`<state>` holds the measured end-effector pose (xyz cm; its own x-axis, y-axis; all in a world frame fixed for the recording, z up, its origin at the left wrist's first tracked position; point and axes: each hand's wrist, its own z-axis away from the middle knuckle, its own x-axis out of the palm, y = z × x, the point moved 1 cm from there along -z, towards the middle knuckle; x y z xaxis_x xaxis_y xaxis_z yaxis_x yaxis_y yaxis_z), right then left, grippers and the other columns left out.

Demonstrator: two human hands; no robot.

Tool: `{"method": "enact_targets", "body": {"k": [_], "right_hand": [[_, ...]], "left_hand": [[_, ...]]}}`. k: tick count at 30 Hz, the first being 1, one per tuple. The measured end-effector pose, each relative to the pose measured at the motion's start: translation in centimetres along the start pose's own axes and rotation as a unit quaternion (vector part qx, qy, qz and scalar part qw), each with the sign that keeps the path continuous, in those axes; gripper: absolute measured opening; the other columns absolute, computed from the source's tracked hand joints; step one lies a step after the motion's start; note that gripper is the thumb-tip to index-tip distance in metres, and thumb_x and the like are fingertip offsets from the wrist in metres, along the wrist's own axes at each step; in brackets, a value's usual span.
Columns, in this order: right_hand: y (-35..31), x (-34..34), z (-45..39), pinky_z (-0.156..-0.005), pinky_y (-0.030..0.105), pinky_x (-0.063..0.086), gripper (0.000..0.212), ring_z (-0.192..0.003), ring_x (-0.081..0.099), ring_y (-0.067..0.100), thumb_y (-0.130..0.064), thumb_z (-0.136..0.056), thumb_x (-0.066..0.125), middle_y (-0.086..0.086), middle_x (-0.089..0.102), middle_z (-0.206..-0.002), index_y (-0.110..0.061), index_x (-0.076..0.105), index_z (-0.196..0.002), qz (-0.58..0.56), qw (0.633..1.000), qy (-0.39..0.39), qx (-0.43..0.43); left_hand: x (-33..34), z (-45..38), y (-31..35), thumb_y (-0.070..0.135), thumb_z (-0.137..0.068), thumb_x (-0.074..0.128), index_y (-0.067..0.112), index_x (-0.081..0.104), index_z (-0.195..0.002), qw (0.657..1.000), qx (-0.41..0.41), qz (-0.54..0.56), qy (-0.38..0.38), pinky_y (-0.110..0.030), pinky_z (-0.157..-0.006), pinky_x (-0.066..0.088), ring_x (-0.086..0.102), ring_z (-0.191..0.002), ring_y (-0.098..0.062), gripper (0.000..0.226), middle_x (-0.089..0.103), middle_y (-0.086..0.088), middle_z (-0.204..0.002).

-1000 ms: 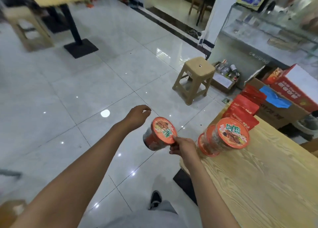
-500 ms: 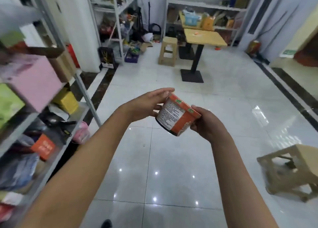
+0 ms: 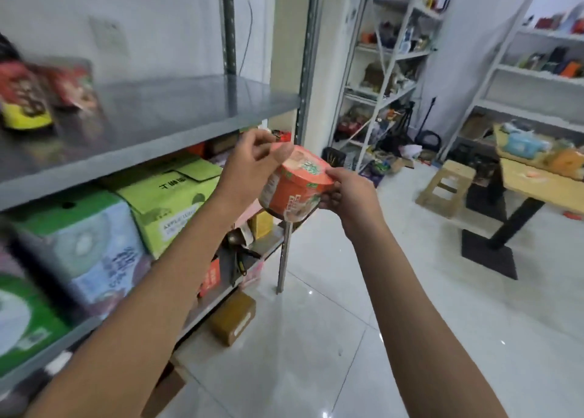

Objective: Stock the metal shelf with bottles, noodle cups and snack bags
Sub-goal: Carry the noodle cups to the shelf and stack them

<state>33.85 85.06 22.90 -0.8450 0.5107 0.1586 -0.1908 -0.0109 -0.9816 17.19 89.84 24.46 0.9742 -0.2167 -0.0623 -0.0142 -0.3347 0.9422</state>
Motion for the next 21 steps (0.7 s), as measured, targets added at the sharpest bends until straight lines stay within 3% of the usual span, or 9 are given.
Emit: {"method": "enact_targets", "body": {"k": [3,6,8,10,11,13,17,21], "right_hand": [[-1.7,7.0,-1.6,-0.044,0.027,0.047,0.016,-0.036,0.05,0.015,-0.012,-0.091,0.061,0.002,0.053,-0.042,-0.002,0.062,-0.079,0.0,0.999,-0.026,-0.039],[-2.7,12.8,-2.8,-0.041,0.024,0.046,0.014,-0.038,0.052,0.014,-0.011,-0.093,0.059,0.005,0.058,-0.052,-0.005,0.062,-0.081,0.002,0.994,-0.046,-0.095],[-2.8,16.2,-3.5,-0.042,0.025,0.046,0.012,-0.041,0.054,0.013,-0.011,-0.094,0.059,0.007,0.061,-0.059,-0.005,0.064,-0.085,-0.011,0.991,-0.071,-0.113],[-2.7,19.0,-4.0,-0.041,0.025,0.047,0.011,-0.042,0.054,0.014,-0.012,-0.094,0.06,0.007,0.061,-0.061,-0.004,0.064,-0.089,-0.022,0.989,-0.094,-0.108],[-2.7,20.4,-4.3,-0.04,0.026,0.048,0.01,-0.043,0.055,0.014,-0.013,-0.094,0.06,0.007,0.062,-0.059,-0.004,0.064,-0.093,-0.022,0.989,-0.109,-0.102],[-2.8,22.9,-5.3,-0.041,0.025,0.049,0.013,-0.043,0.056,0.015,-0.013,-0.094,0.06,0.004,0.062,-0.056,-0.002,0.063,-0.098,-0.03,0.986,-0.136,-0.096],[-2.7,27.4,-7.4,-0.046,0.026,0.053,0.015,-0.047,0.056,0.015,-0.015,-0.096,0.059,0.007,0.063,-0.06,-0.001,0.063,-0.099,-0.045,0.971,-0.206,-0.11],[-2.8,31.8,-10.2,-0.046,0.03,0.051,0.028,-0.047,0.053,0.02,-0.023,-0.103,0.047,0.007,0.052,-0.054,-0.003,0.061,-0.088,-0.083,0.958,-0.252,-0.114]], "left_hand": [[-4.4,-1.7,0.4,0.043,-0.078,0.076,0.028,0.062,-0.116,0.999,0.022,-0.023,-0.015,-0.028,-0.085,0.058,0.061,-0.109,-0.01,0.043,0.059,-0.001,-0.129],[-8.9,-3.3,-0.2,0.041,-0.078,0.077,0.037,0.063,-0.121,0.987,0.065,-0.129,0.075,-0.003,-0.083,0.04,0.034,-0.127,-0.006,0.046,0.028,-0.002,-0.157],[-11.7,-4.2,-0.5,0.044,-0.076,0.077,0.032,0.064,-0.124,0.975,0.095,-0.159,0.119,-0.007,-0.094,0.04,0.035,-0.131,-0.003,0.051,0.034,-0.002,-0.154],[-13.9,-4.8,-0.6,0.053,-0.072,0.075,0.028,0.065,-0.124,0.975,0.106,-0.144,0.132,-0.03,-0.1,0.05,0.051,-0.126,-0.009,0.059,0.052,-0.001,-0.14],[-15.0,-5.2,-0.5,0.052,-0.072,0.075,0.025,0.065,-0.125,0.973,0.101,-0.148,0.144,-0.035,-0.098,0.052,0.056,-0.12,-0.009,0.061,0.058,0.0,-0.133],[-16.9,-6.3,-0.2,0.04,-0.075,0.078,0.021,0.065,-0.125,0.967,0.085,-0.165,0.176,-0.032,-0.094,0.054,0.06,-0.11,-0.001,0.056,0.063,0.007,-0.122],[-19.6,-8.5,0.0,0.026,-0.078,0.079,0.021,0.066,-0.115,0.954,0.084,-0.186,0.221,-0.008,-0.08,0.049,0.055,-0.093,0.02,0.039,0.063,0.014,-0.11],[-22.4,-11.1,-0.4,0.024,-0.077,0.08,0.027,0.064,-0.102,0.942,0.095,-0.162,0.277,-0.027,-0.085,0.055,0.063,-0.108,-0.012,0.03,0.066,0.008,-0.112]]}}
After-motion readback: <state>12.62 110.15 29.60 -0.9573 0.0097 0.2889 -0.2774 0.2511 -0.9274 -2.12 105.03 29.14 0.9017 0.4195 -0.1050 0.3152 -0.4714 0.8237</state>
